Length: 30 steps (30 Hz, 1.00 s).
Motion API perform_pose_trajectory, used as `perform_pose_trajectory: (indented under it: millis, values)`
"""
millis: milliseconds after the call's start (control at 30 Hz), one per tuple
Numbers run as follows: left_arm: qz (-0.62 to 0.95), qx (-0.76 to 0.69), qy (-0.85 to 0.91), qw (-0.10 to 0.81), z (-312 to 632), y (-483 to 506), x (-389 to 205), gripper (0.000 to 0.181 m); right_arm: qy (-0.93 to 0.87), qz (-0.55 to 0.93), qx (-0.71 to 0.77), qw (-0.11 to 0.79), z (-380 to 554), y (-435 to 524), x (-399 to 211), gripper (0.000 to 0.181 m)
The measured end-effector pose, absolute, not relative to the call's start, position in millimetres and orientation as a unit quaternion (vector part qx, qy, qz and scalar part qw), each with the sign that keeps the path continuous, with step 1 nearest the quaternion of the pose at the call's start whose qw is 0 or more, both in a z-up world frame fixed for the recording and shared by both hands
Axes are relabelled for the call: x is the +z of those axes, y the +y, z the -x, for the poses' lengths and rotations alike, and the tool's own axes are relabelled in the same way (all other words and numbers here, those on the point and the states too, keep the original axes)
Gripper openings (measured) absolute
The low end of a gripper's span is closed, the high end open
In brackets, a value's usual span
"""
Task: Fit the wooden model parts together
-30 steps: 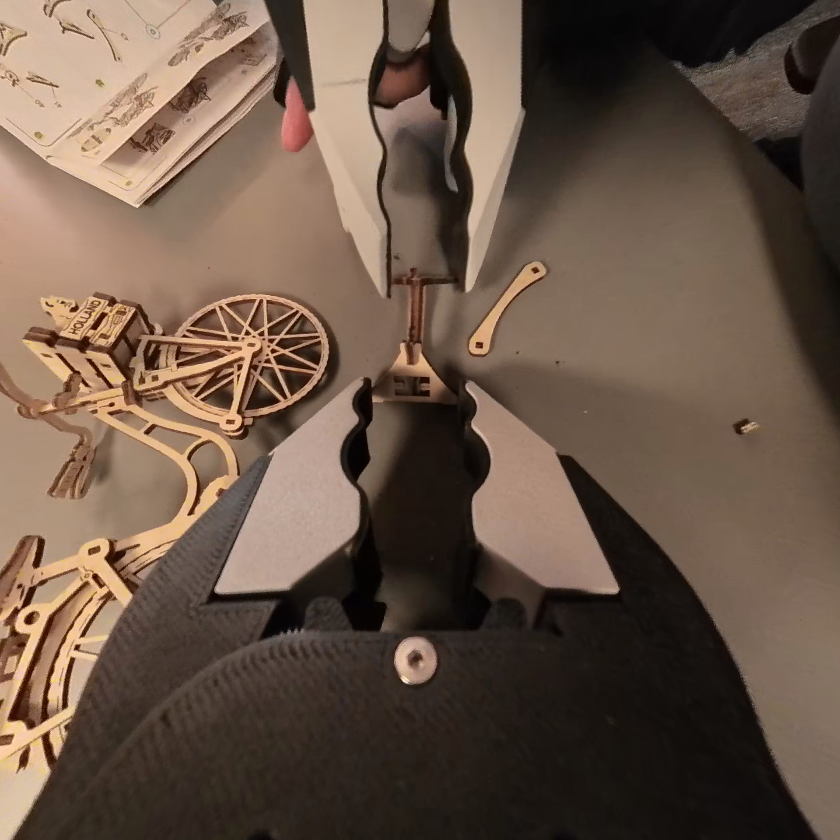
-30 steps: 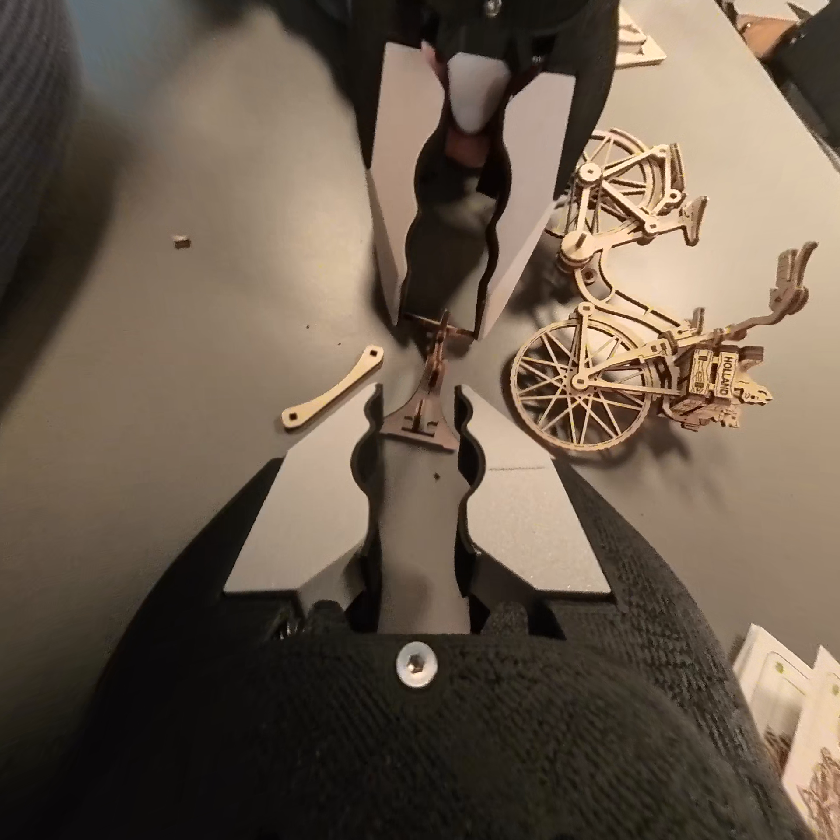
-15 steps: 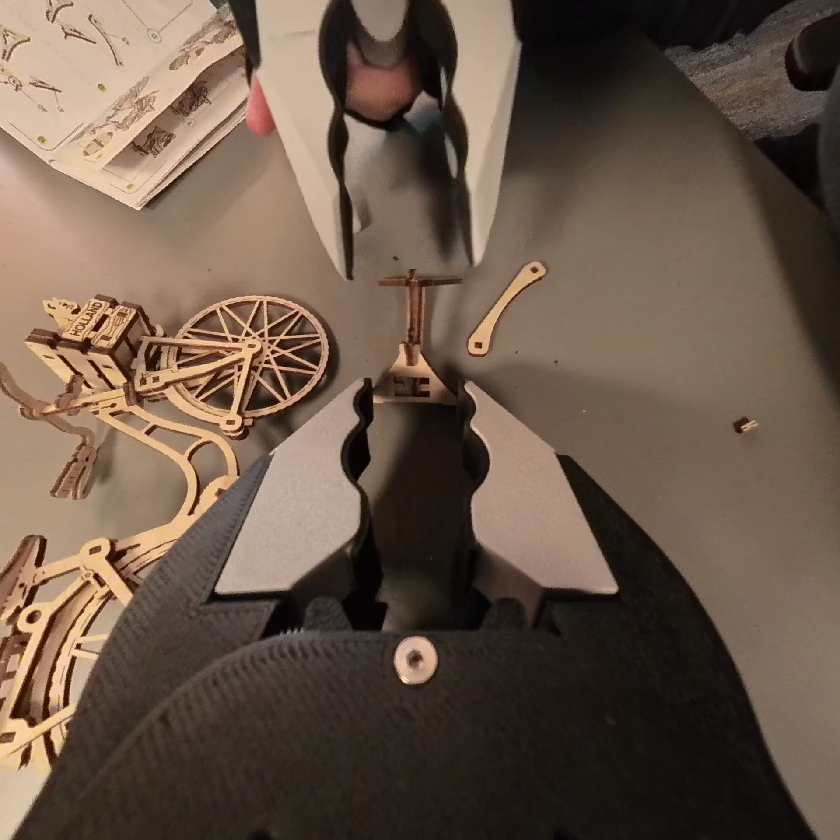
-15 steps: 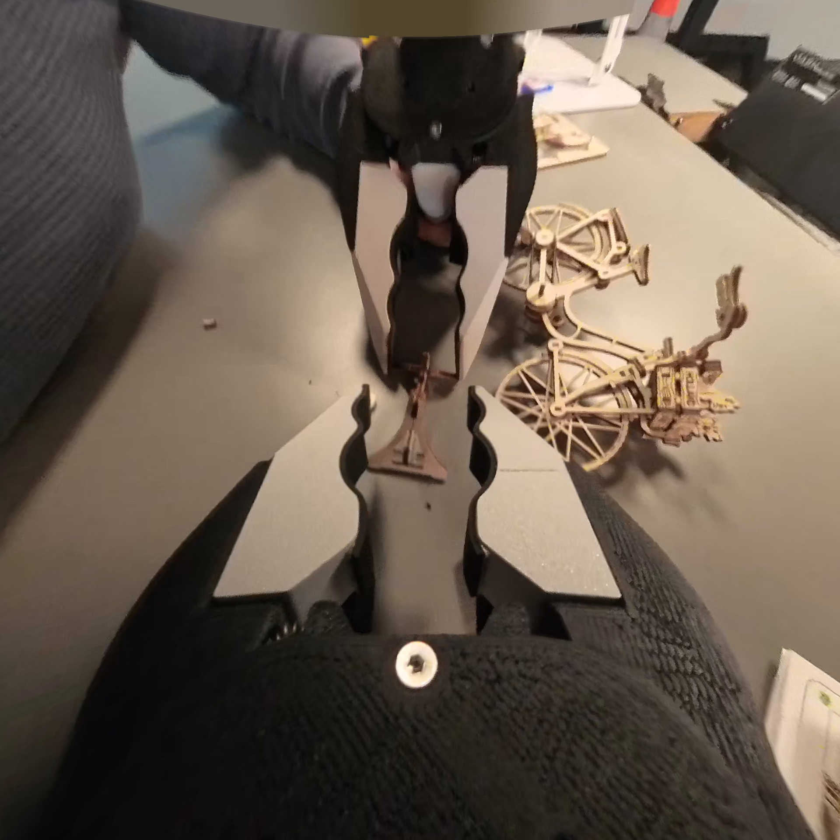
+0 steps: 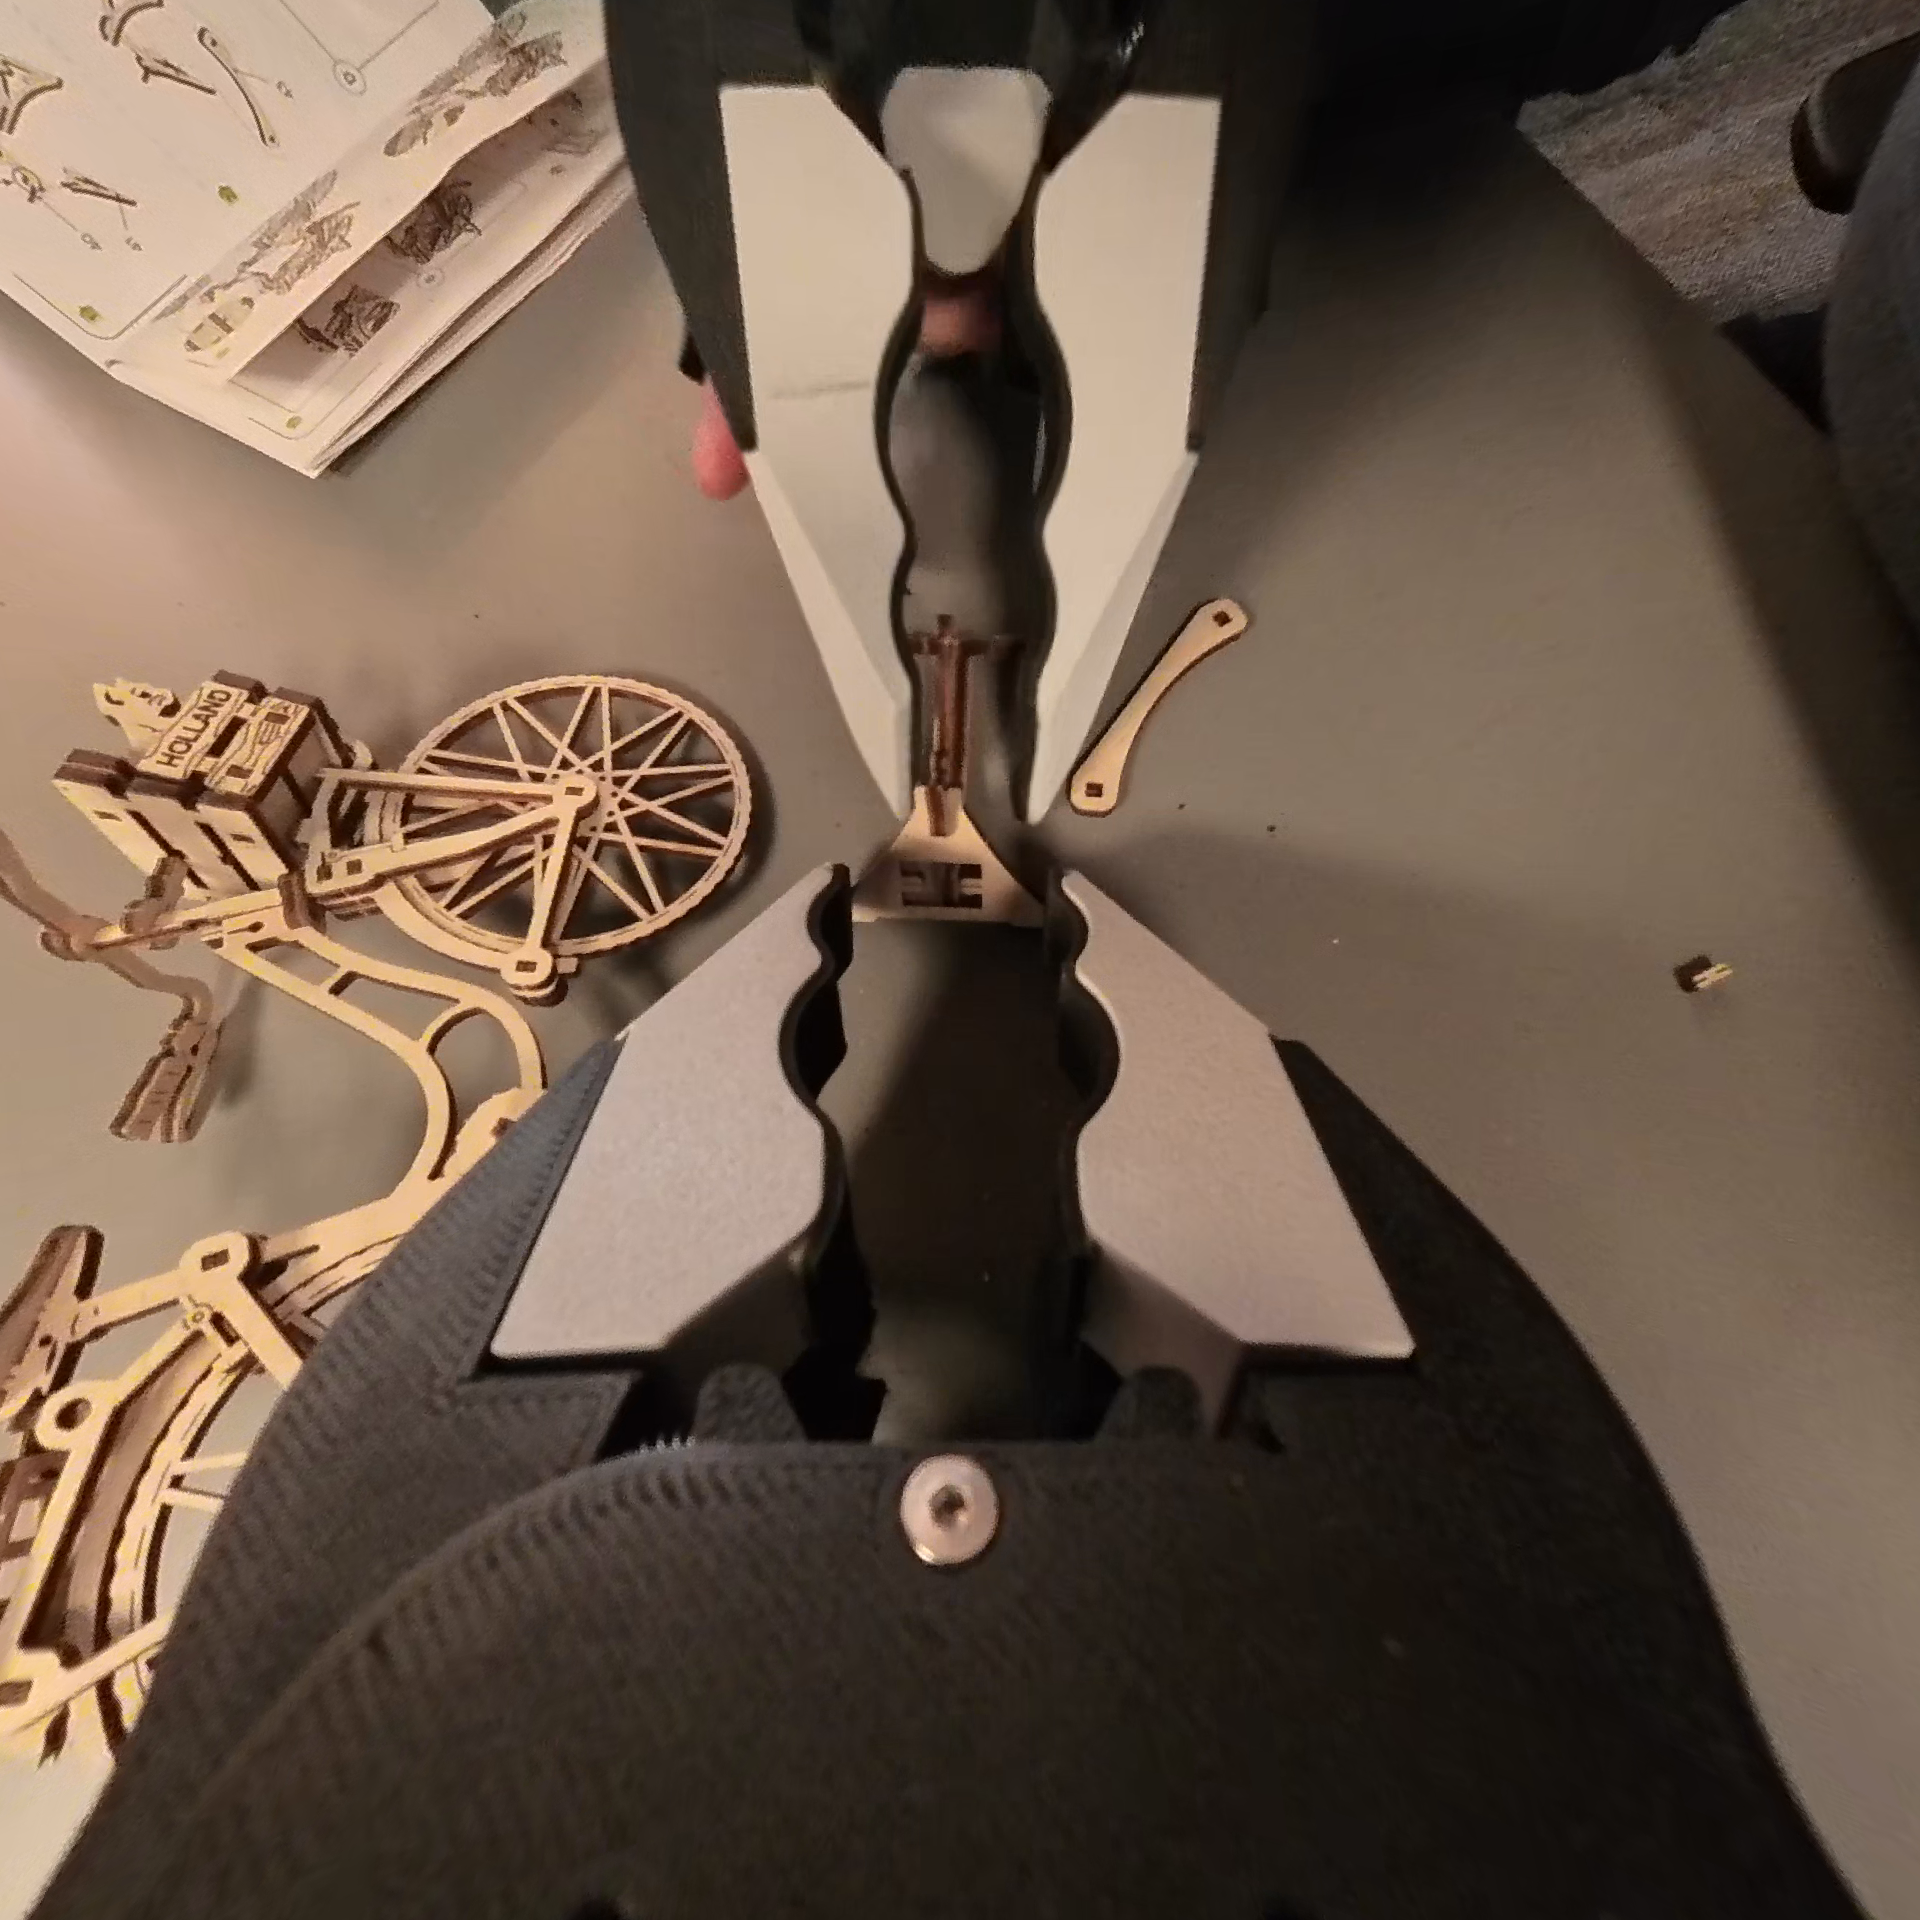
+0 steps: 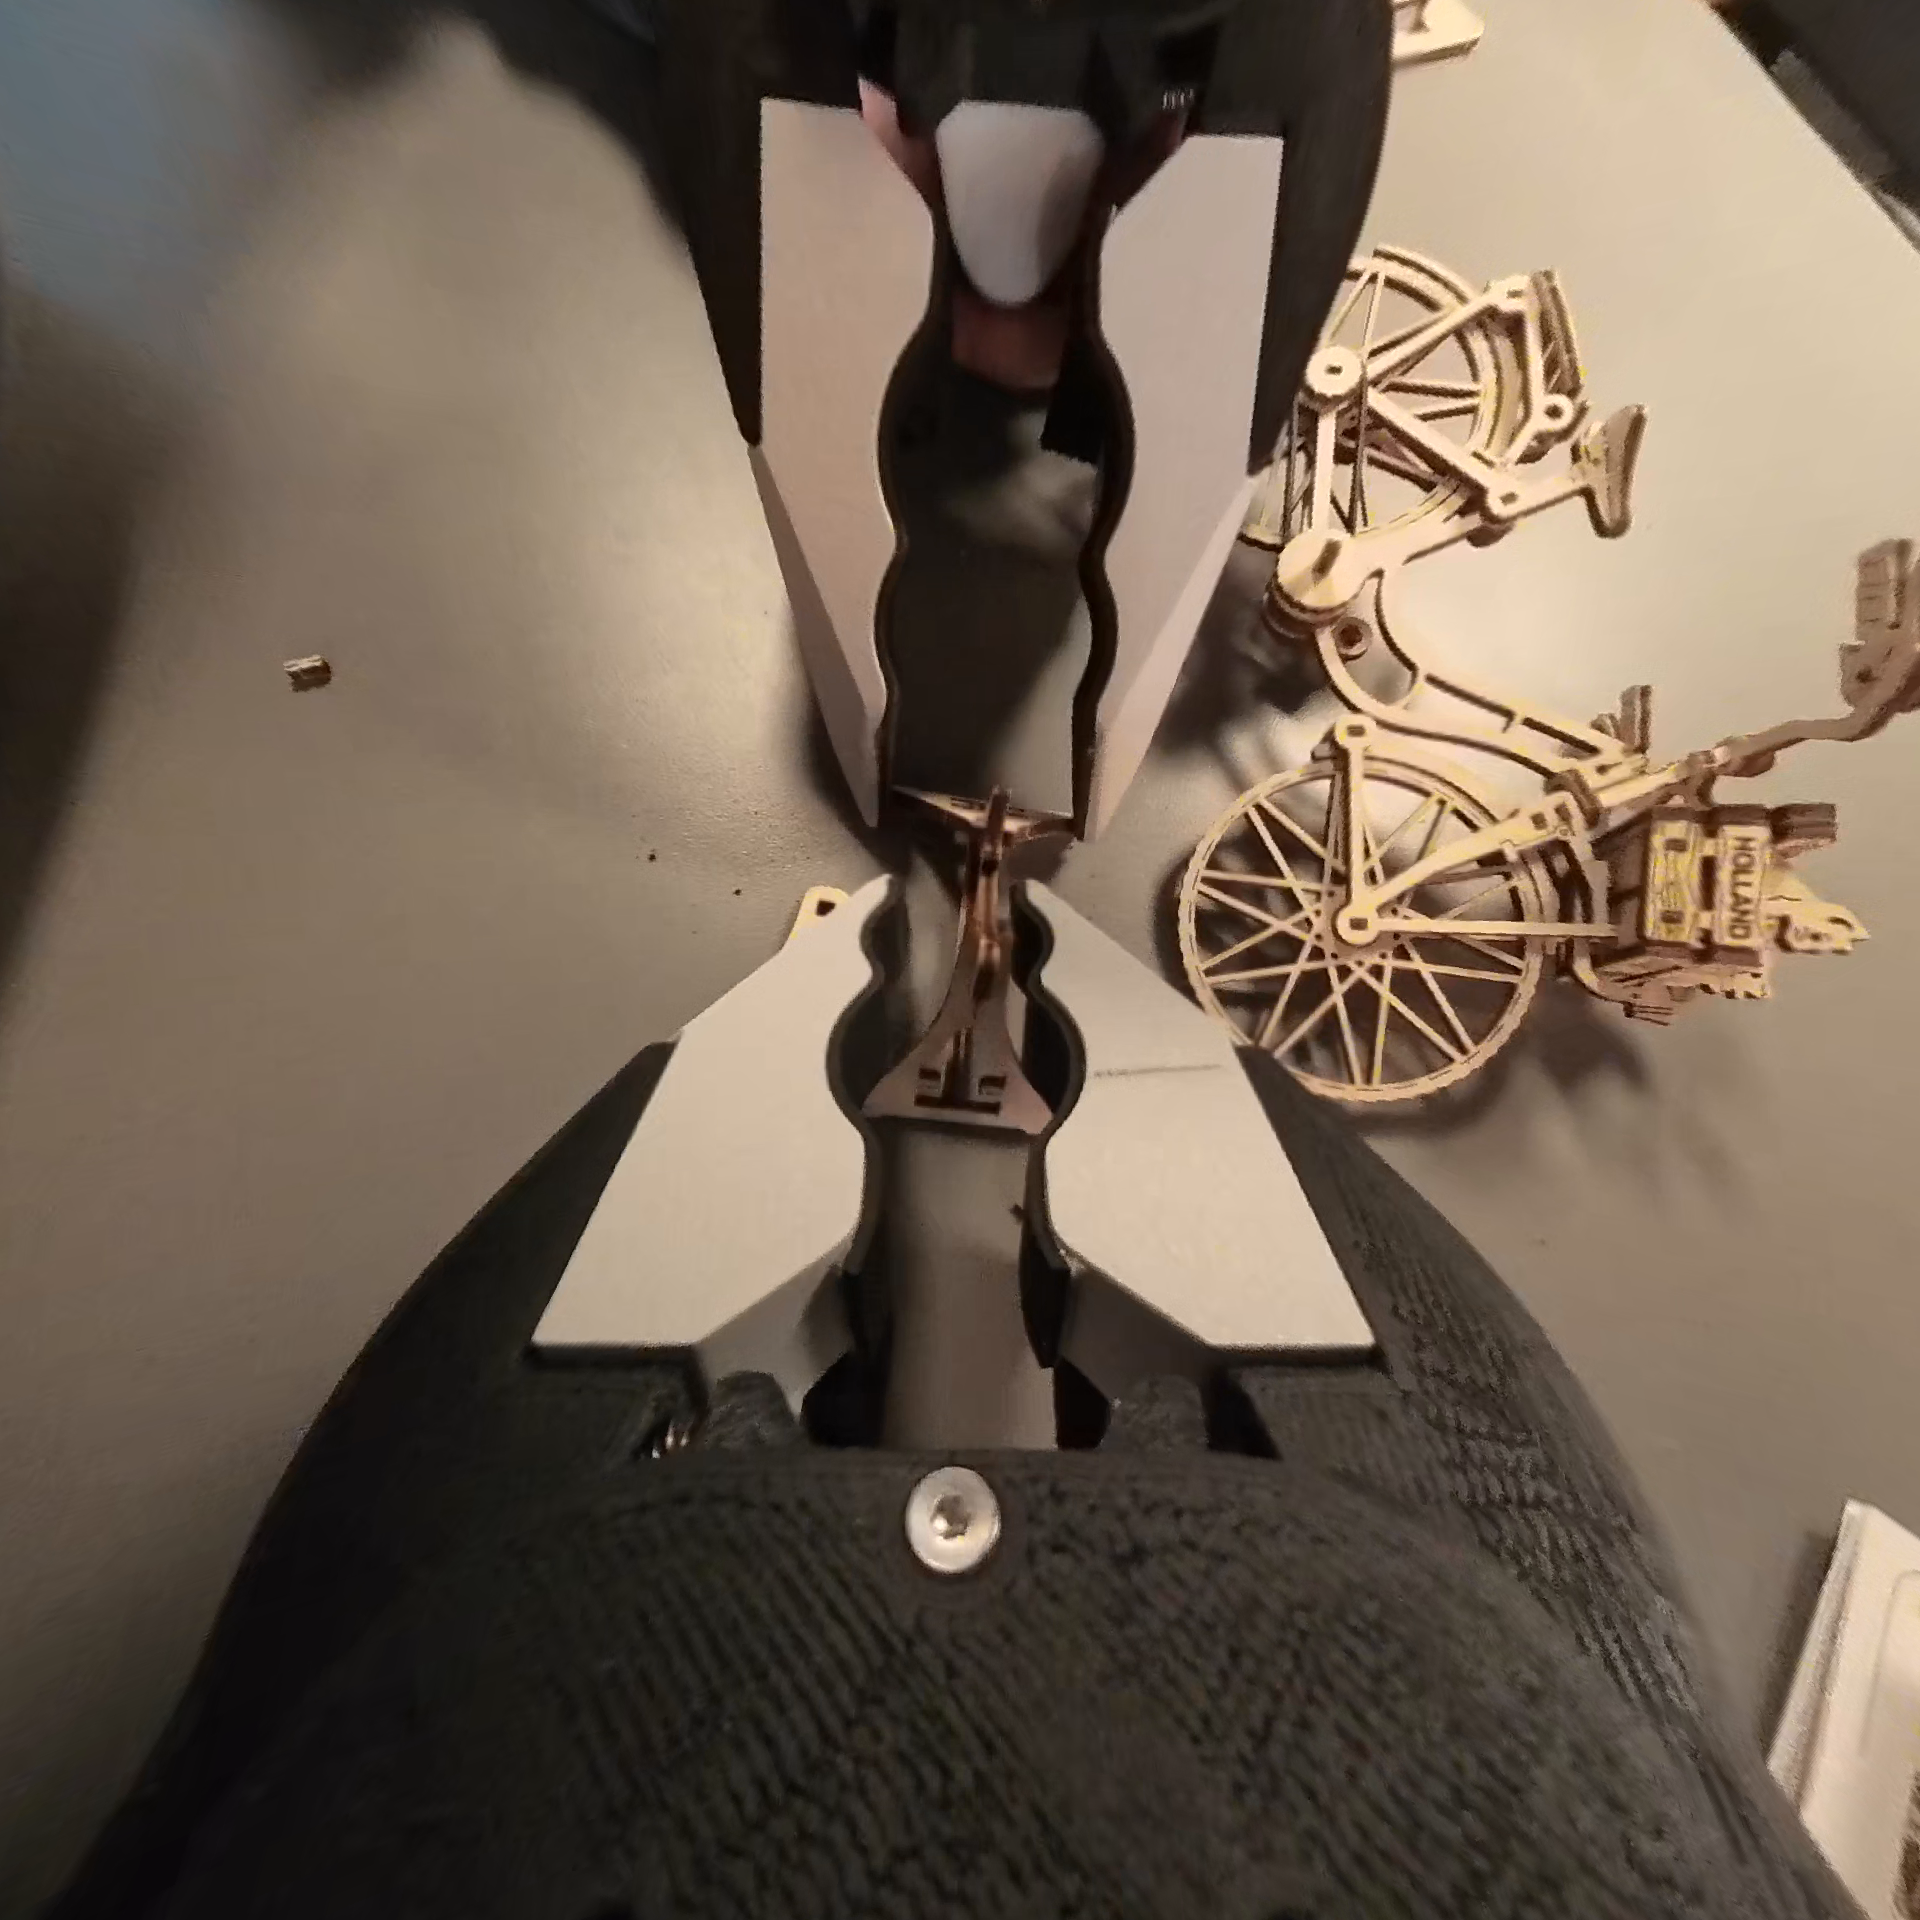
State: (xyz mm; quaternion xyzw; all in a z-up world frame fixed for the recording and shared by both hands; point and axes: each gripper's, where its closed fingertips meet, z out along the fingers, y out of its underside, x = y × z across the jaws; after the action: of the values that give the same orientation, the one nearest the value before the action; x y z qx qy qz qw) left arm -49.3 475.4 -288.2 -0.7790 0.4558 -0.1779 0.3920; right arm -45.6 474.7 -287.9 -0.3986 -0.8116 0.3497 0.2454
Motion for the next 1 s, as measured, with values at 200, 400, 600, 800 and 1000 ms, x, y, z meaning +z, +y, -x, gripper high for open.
perform_pose_trajectory:
  millis: [200,400,600,800,1000]
  values:
    - [0.779,-0.178,0.456,0.392,48.7,475.6,-288.1,0.037,-0.813,0.407,0.337,0.247,47.3,476.2,-288.9,0.009]
    - [0.779,-0.179,0.457,0.391,48.4,475.5,-288.3,0.037,-0.806,0.418,0.344,0.238,48.1,478.2,-289.7,0.001]
    - [0.779,-0.180,0.456,0.391,48.3,475.5,-288.4,0.037,-0.797,0.430,0.362,0.219,48.1,477.3,-289.6,0.001]
    - [0.780,-0.180,0.456,0.390,48.3,475.7,-288.6,0.036,-0.795,0.433,0.371,0.209,48.7,476.3,-288.9,0.001]
    - [0.780,-0.180,0.455,0.390,48.3,475.9,-288.6,0.036,-0.804,0.419,0.364,0.212,45.7,475.5,-289.6,0.008]
